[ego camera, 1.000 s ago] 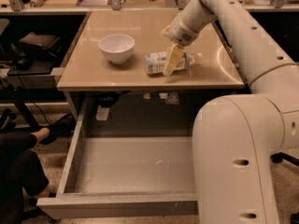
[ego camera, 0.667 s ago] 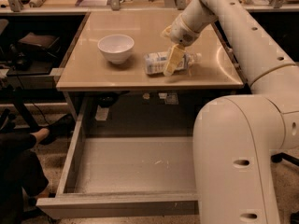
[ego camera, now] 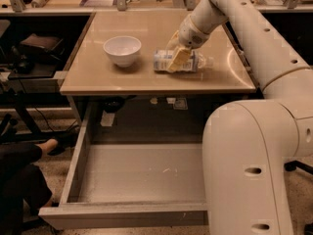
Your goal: Place blue plastic bottle into top drawer
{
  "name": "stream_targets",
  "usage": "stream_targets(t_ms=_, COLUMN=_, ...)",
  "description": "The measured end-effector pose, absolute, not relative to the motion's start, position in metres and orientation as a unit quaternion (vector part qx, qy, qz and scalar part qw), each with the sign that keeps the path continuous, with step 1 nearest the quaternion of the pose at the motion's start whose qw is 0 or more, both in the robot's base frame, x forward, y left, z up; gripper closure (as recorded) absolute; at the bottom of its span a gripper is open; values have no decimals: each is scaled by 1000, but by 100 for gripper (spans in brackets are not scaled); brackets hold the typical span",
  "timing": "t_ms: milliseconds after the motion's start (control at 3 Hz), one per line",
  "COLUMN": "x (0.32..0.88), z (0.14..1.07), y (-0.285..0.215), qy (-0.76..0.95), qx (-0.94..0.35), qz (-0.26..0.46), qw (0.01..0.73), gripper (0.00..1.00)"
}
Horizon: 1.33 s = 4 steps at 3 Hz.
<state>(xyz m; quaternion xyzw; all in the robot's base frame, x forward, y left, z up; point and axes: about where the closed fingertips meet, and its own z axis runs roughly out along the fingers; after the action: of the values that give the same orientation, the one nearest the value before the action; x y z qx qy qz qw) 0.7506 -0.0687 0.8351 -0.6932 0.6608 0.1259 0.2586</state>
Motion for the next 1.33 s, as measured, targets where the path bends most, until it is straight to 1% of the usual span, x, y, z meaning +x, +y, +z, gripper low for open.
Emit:
stream_targets(t_ms=667, x=745, z=828, y=-71, qy=672, qx=-682, qz=131, qw=257, gripper=89)
stream_targets(t_ms=1000, x=719, z=860, y=-82, qy=677, qx=-654, qz=137, qw=310, gripper=100)
stream_targets(t_ms=1333, x=677, z=928, y=-111, qy=690, qx=-607, qz=91, qw=383, gripper=100)
